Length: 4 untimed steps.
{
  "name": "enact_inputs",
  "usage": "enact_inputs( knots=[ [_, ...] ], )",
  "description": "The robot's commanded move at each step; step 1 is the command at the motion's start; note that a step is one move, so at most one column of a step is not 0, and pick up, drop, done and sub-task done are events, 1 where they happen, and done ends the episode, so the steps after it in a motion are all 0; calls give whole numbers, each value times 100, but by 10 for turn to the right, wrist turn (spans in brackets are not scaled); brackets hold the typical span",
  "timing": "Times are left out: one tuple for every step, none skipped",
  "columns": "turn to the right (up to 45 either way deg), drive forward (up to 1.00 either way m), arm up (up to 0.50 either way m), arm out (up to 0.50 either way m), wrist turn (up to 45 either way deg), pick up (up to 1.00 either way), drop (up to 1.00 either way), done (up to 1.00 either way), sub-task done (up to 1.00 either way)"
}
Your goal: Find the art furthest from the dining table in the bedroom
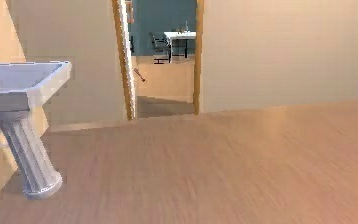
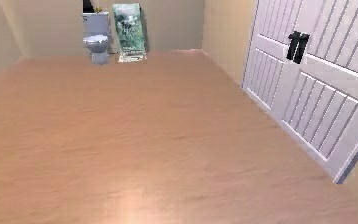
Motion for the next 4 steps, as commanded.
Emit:
enact_inputs(
  knots=[
    [0,100,0,0,0,0,0,0,0],
    [0,100,0,0,0,0,0,0,0],
    [-60,0,0,0,0,0,0,0,0],
    [0,85,0,0,0,0,0,0,0]
  ],
)
